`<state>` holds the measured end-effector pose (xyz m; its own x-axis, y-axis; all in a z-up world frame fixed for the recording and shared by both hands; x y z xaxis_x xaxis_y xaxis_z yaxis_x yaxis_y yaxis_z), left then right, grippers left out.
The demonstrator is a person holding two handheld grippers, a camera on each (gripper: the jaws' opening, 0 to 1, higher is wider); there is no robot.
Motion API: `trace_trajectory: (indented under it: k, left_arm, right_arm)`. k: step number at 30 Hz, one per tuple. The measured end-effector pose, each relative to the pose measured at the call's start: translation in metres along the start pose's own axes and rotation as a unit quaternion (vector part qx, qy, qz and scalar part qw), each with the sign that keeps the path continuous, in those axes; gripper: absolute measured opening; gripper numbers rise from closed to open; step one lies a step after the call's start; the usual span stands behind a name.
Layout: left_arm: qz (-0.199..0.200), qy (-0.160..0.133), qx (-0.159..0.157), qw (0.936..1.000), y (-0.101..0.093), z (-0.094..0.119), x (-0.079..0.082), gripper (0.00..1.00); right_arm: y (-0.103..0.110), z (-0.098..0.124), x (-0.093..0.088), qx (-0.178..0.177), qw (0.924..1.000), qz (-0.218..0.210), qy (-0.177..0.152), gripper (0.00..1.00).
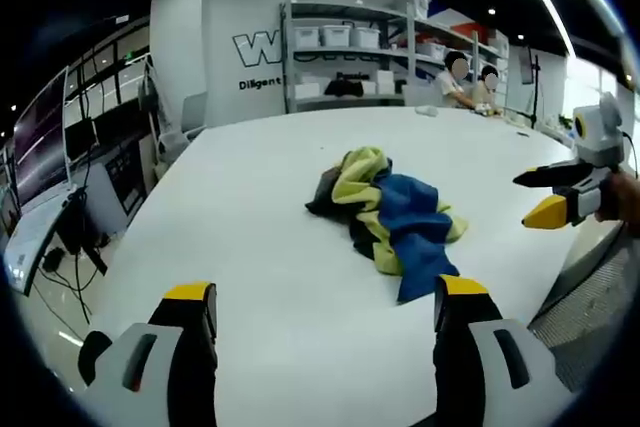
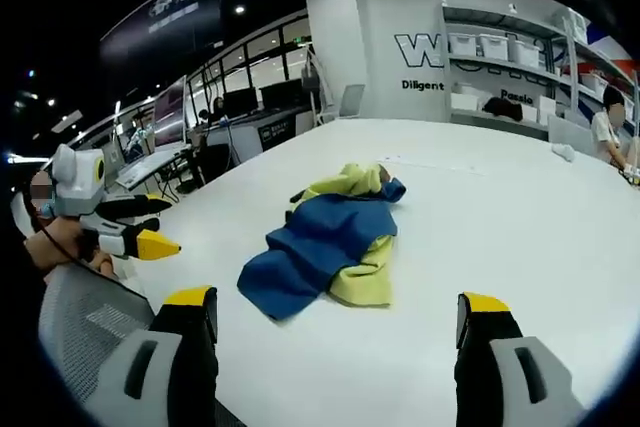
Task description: Fold the garment on the visible template until the final outline fits inside the template.
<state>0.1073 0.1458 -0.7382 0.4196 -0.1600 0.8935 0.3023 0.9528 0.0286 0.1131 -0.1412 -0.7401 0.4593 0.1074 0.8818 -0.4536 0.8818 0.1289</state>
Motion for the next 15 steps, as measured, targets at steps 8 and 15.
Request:
trace_trajectory:
  k: [8,15]
  left_arm:
    - [-0.001,0.002,-0.002,1.0,-0.0005,-0.0004,-0.0004,0.87]
    - [0.0,0.003,0.0,1.0,-0.0002,0.0002,-0.0007,0.86]
  right_arm:
    - [0.0012,-0.0015,-0.0028,0.002,0.9999,0.012,0.01,0.99]
    - [0.0047,-0.001,-0.006,0.014,0.9997,-0.005,0.018,0.99]
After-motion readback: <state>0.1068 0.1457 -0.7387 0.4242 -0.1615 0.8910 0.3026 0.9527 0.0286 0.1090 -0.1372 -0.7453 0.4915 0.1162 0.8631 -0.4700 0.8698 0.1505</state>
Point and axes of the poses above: the point that each gripper's makers call its tool centre point, and the gripper's own axes: z roughly backward along the fingers, y roughly to its left, x roughly out of its top, the point moved 7 cm from there along z, roughly backward along the fingers, and after that the axes turned 3 degrees about -y, right-handed, at the moved point
